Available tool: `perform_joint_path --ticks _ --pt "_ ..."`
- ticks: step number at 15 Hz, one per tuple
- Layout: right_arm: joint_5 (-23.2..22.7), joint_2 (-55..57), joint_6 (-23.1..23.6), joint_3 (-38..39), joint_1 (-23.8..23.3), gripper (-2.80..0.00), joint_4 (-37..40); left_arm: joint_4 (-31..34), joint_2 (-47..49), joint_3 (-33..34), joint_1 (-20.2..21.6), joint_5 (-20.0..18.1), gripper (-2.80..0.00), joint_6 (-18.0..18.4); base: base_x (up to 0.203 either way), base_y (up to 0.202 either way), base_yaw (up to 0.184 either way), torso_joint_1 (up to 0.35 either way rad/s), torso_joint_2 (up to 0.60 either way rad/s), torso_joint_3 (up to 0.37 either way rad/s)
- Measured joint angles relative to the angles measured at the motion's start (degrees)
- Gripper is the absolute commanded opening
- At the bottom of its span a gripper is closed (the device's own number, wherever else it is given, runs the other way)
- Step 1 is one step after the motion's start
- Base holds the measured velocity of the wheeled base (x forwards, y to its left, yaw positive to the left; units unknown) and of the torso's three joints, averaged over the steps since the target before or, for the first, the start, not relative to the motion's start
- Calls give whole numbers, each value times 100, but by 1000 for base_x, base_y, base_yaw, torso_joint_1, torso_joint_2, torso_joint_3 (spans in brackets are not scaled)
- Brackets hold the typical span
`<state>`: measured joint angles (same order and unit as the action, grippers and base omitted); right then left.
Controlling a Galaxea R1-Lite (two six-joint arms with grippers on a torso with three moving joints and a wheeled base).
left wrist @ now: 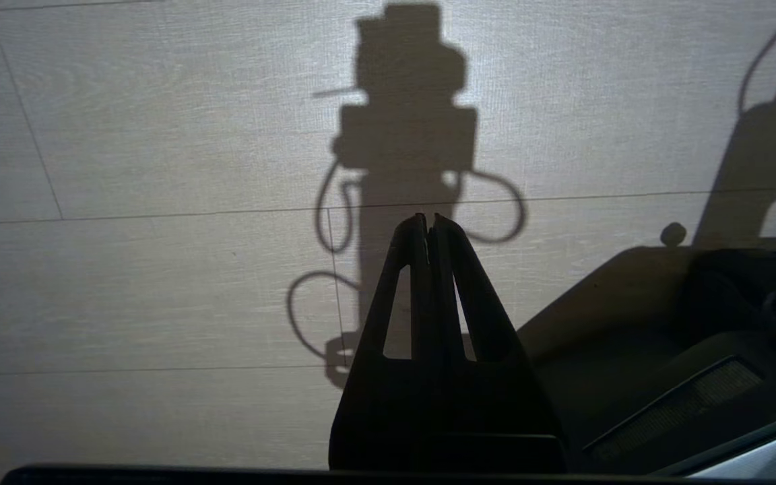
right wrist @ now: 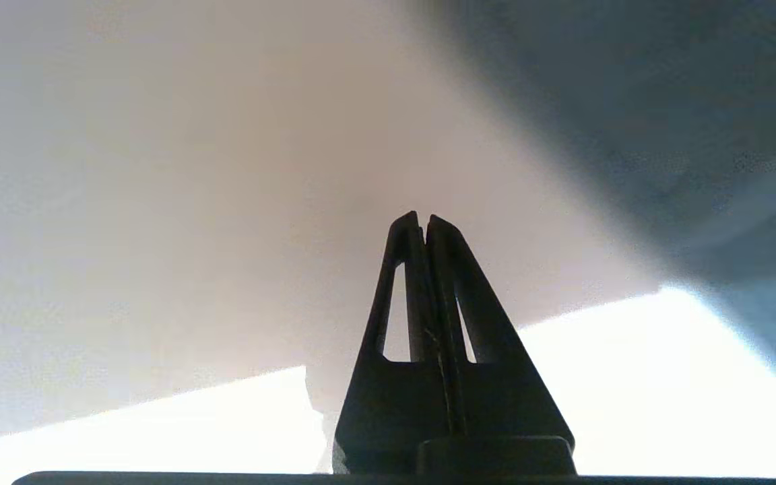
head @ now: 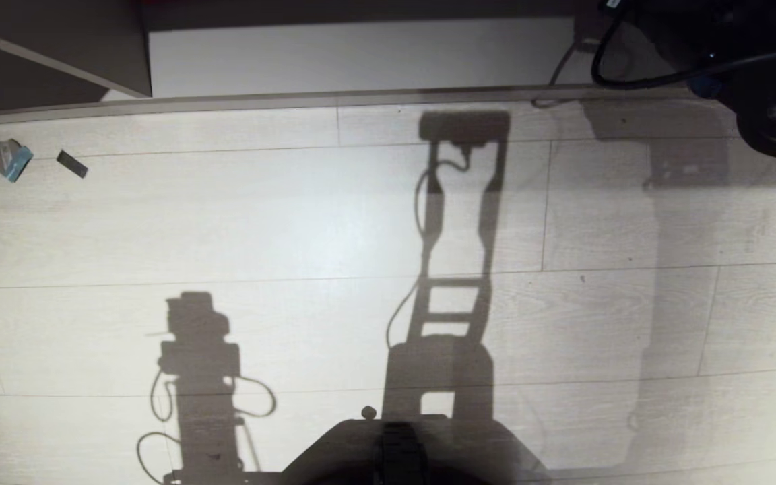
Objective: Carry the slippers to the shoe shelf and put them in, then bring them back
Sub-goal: Place the slippers into the shoe cabinet
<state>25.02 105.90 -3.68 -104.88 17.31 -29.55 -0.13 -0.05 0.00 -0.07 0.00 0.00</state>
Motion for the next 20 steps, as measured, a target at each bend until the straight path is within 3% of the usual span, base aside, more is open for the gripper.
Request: perform_joint_path --ticks 5,13,20 --pt "-1 -305 91 262 63 -280 -11 0 0 0 0 0 -280 10 0 0 0 0 0 0" --pt "880 -798 1226 949 -64 -280 -32 0 0 0 -2 0 -280 8 0 0 0 0 0 0" --pt "911 -1428 1339 1981 -403 -280 -32 -2 0 0 -2 0 -280 9 0 0 0 0 0 0"
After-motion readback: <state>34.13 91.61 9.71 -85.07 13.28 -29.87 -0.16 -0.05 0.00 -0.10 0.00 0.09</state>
